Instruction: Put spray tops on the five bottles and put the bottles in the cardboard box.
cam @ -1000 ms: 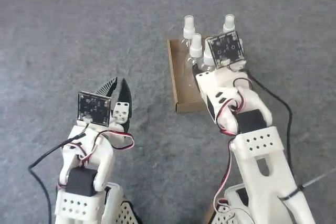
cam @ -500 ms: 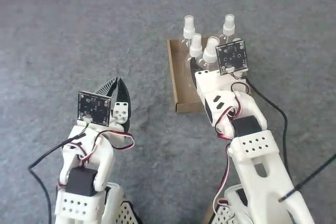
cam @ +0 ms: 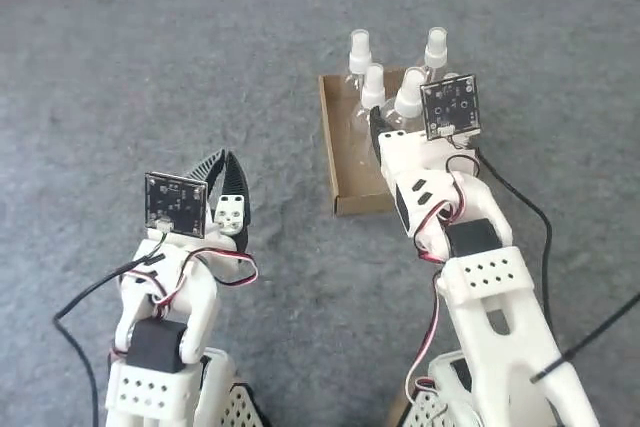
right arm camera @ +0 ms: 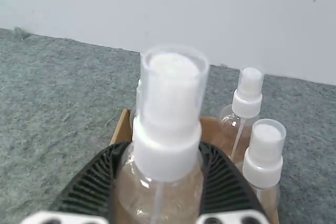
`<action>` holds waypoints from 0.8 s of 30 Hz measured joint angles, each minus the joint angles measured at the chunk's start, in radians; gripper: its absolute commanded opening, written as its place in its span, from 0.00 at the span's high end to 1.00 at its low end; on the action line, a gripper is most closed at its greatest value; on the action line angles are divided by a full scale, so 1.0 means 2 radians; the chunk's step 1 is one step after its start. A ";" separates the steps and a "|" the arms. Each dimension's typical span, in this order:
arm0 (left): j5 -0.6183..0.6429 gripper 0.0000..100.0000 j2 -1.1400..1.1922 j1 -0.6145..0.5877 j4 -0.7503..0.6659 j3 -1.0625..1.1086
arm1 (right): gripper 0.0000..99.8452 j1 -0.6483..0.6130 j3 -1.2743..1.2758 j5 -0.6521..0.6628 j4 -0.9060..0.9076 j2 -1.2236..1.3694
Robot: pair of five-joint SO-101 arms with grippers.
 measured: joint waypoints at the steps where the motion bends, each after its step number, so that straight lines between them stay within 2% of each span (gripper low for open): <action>1: 0.000 0.99 0.000 0.000 0.000 0.000 | 0.99 0.000 0.000 0.000 -0.005 0.008; 12: 0.000 0.99 0.000 0.000 0.000 0.000 | 0.99 0.005 0.000 -0.002 -0.044 0.097; 24: 0.001 0.99 0.000 0.000 0.000 0.000 | 0.99 0.017 0.058 -0.004 -0.091 0.105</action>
